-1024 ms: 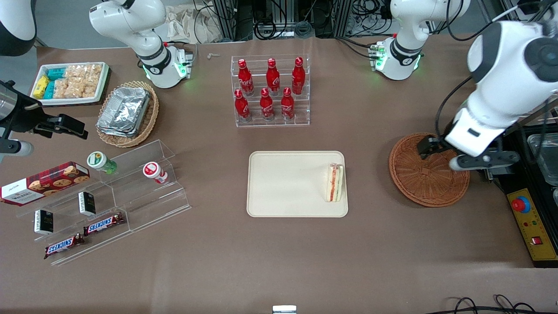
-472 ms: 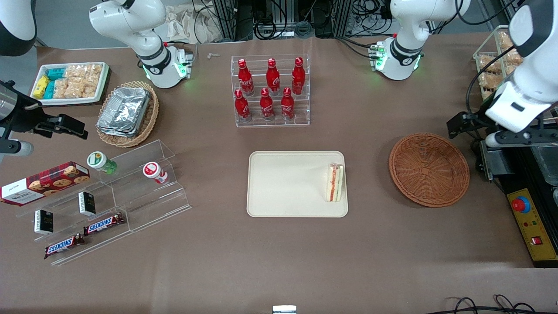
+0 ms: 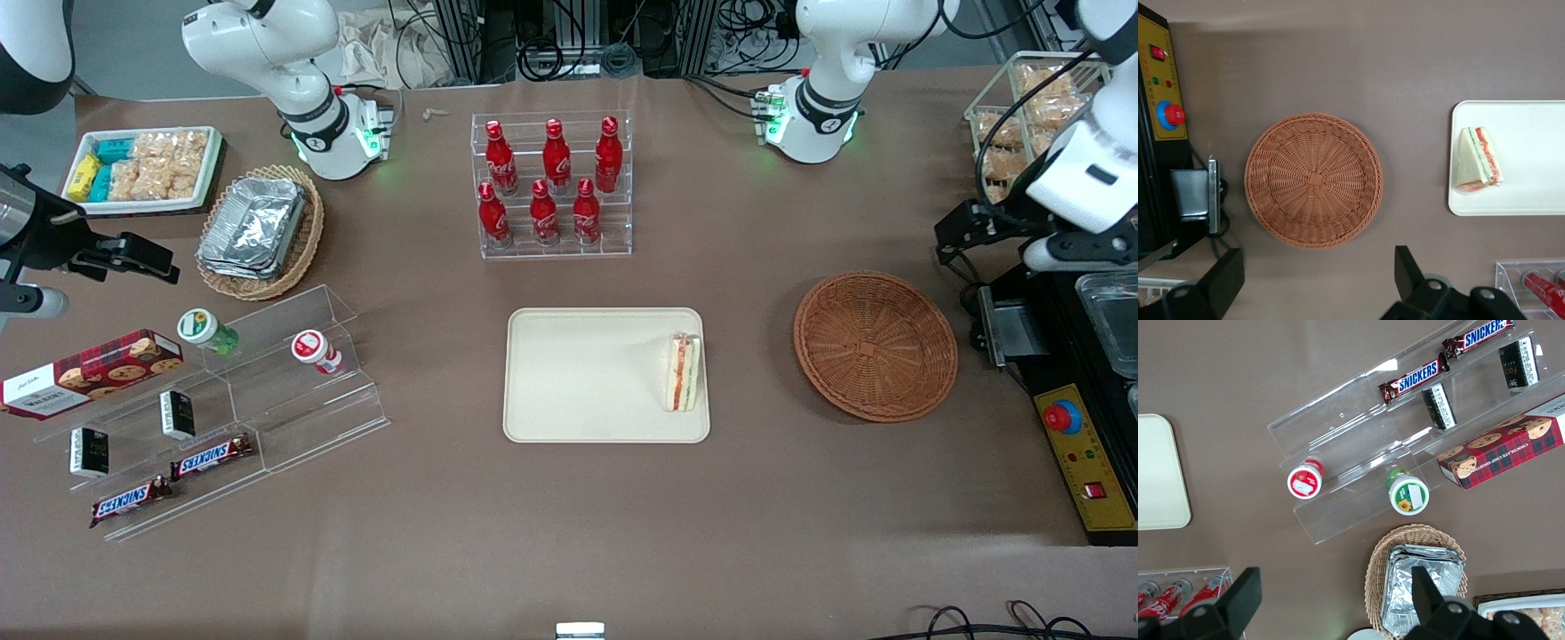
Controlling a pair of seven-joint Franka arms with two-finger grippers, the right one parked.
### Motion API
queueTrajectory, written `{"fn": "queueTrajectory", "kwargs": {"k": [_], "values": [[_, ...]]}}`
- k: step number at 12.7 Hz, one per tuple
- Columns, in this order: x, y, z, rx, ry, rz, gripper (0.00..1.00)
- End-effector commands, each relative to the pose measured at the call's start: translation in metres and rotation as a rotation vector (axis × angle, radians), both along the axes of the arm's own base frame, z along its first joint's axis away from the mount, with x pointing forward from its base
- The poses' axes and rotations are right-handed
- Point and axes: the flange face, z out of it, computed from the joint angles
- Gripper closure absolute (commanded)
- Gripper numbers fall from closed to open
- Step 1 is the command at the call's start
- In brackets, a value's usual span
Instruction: Place sandwich from basket to tray
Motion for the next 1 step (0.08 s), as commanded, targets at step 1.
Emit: {"fn": "queueTrajectory", "kwargs": {"k": [1], "values": [[0.0062,-0.0009,0.0127,-0.007,0.02,-0.023,0.0]]}}
